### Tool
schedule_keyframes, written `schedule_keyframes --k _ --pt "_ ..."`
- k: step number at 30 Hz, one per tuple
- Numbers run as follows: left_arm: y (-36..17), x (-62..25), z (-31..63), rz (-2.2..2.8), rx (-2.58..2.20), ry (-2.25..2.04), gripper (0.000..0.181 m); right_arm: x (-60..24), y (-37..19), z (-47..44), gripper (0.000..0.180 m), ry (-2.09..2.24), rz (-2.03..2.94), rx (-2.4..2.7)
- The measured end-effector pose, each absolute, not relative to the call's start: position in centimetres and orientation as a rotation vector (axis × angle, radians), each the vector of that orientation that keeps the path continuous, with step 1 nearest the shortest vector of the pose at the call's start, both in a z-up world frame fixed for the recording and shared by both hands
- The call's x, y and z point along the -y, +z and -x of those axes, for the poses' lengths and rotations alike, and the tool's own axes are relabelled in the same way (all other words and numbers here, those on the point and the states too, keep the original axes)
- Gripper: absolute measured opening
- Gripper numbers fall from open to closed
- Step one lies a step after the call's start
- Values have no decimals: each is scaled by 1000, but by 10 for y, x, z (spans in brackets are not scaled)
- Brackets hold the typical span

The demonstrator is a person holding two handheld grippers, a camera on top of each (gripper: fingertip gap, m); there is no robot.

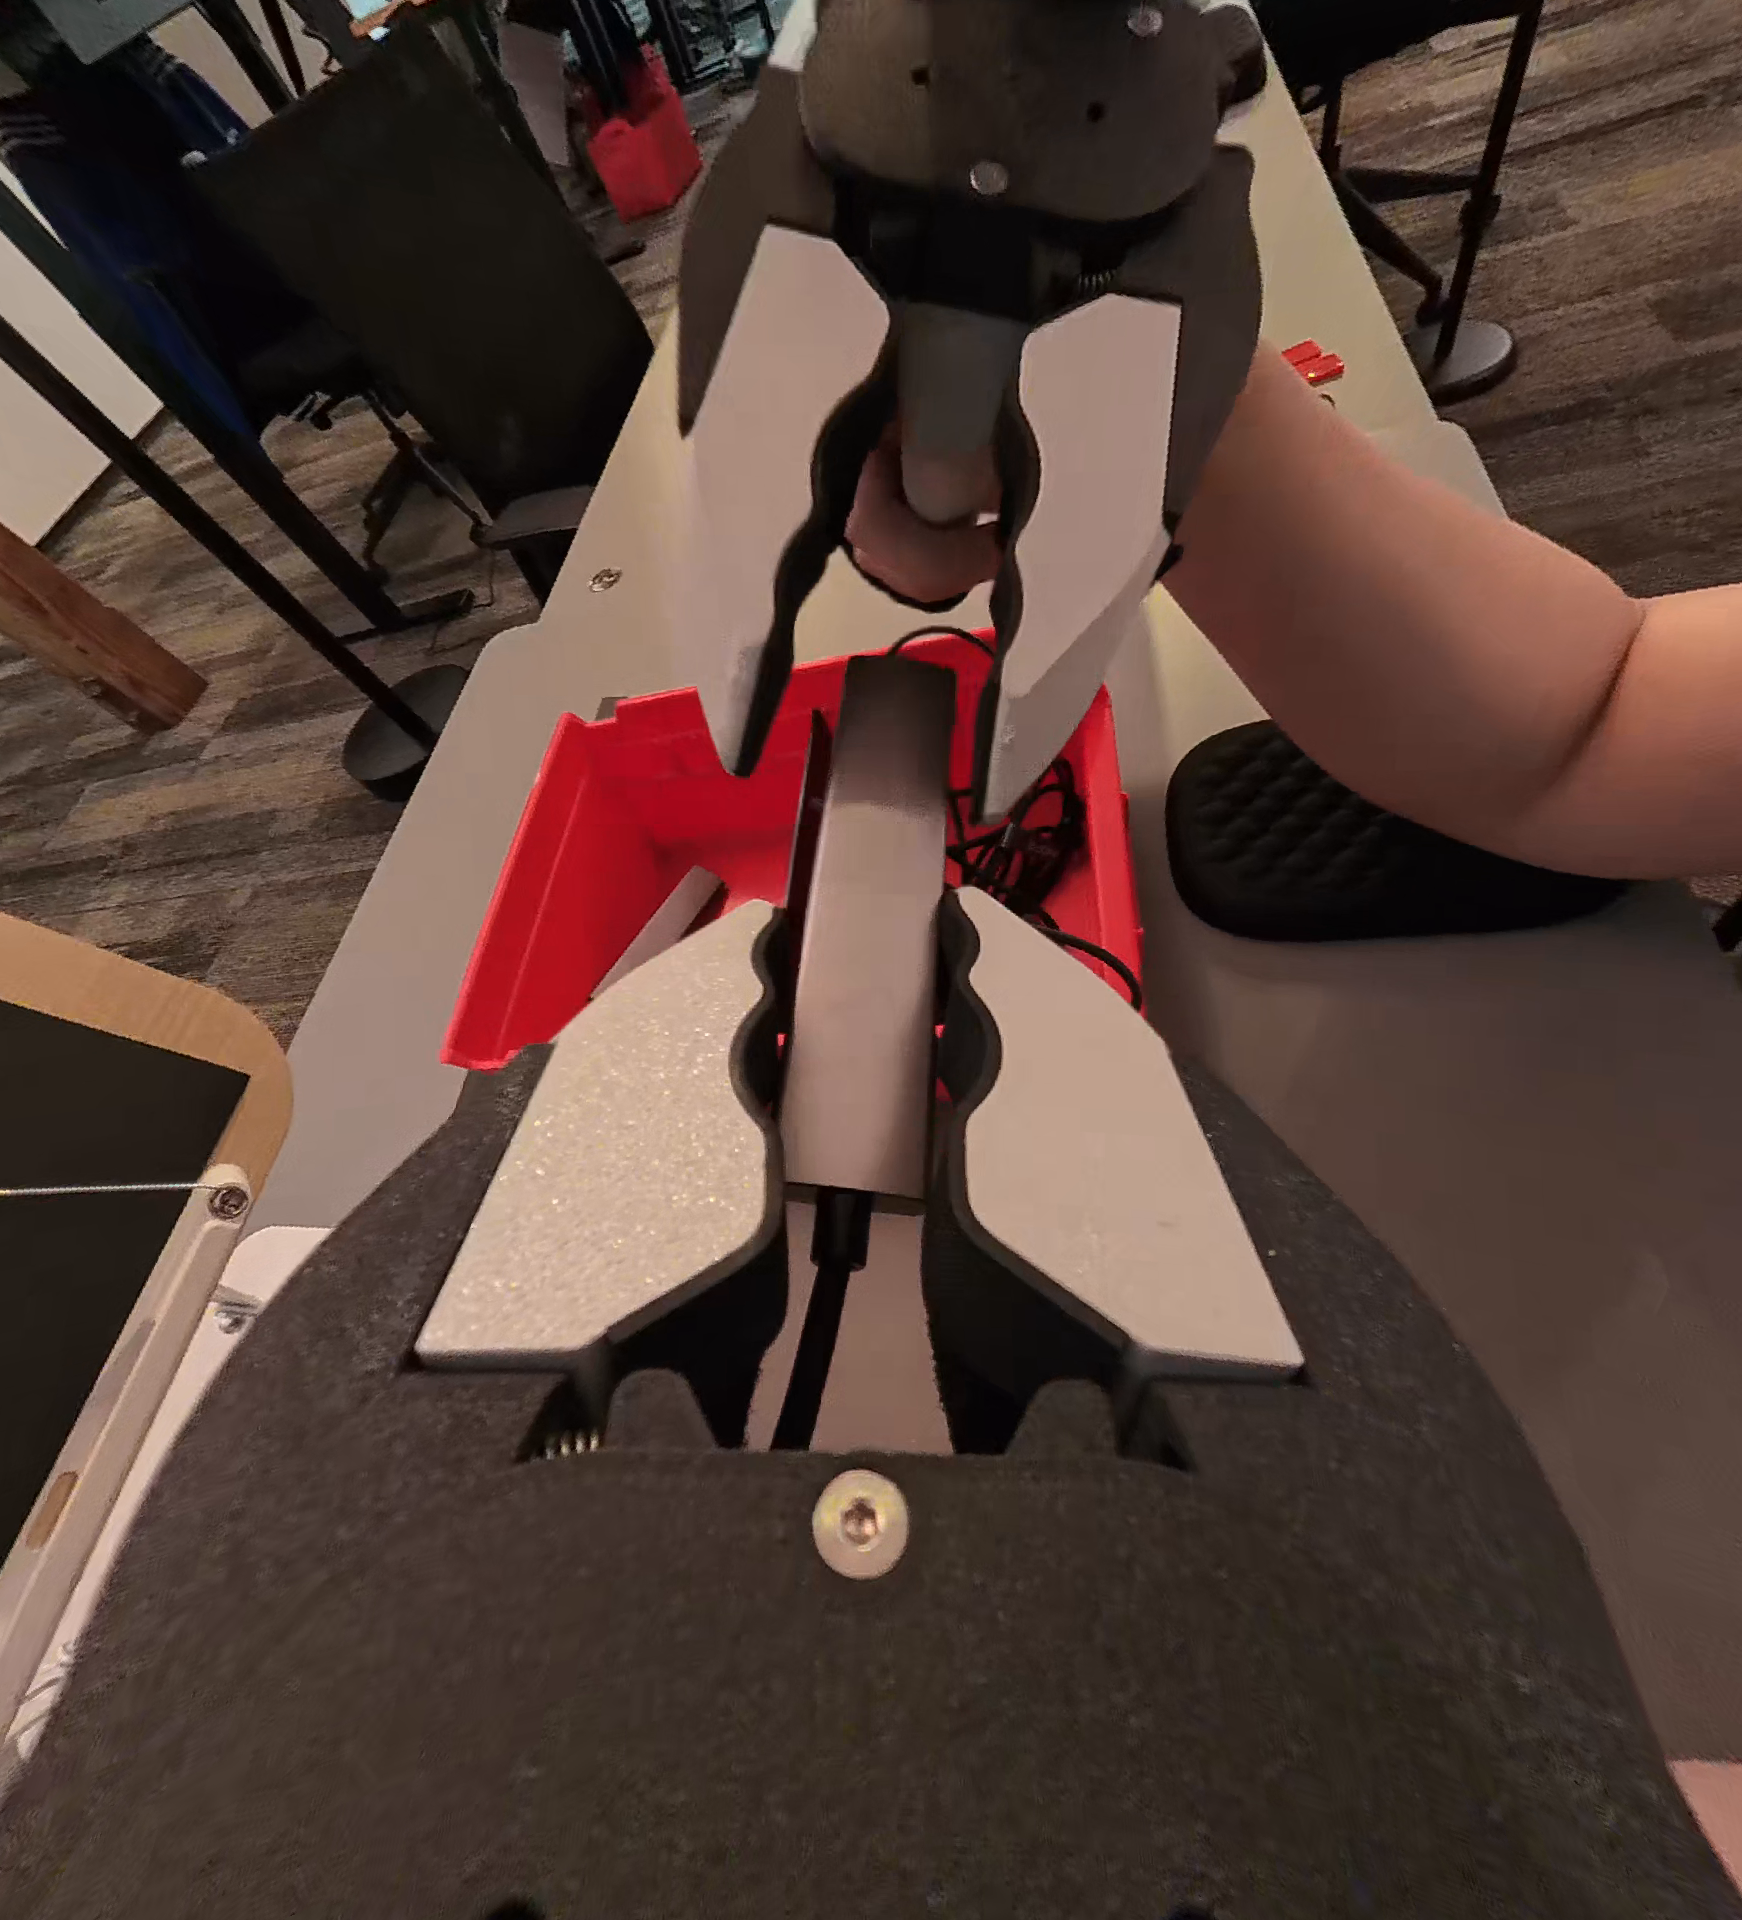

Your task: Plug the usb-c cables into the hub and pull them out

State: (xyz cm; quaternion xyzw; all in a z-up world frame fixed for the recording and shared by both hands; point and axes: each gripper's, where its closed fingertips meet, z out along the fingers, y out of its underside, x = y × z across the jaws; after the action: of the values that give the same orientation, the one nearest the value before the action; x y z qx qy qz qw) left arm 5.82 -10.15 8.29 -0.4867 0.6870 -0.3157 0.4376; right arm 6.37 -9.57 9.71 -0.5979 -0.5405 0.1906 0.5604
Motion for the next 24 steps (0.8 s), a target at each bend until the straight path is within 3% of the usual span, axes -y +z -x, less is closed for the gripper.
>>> schedule_keyframes --k 2,3,10,12,17,24 --pt "83 104 -58 1206 -1714 -800 26 95 90 -65 36 435 1438 1293" --pt "83 104 -59 1207 -1713 -799 26 98 89 -63 24 453 1423 1319" --pt "86 101 -55 1214 -1671 -883 28 97 103 -57 24 502 1347 1268" --pt "84 96 -54 1262 -1650 -895 46 91 103 -58 24 455 1344 1250" --pt "126 90 -37 1184 -1423 -1090 66 79 106 -72 24 425 1351 1174" --pt "168 79 4 1080 -1171 -1227 68 65 128 -125 24 417 1336 944"
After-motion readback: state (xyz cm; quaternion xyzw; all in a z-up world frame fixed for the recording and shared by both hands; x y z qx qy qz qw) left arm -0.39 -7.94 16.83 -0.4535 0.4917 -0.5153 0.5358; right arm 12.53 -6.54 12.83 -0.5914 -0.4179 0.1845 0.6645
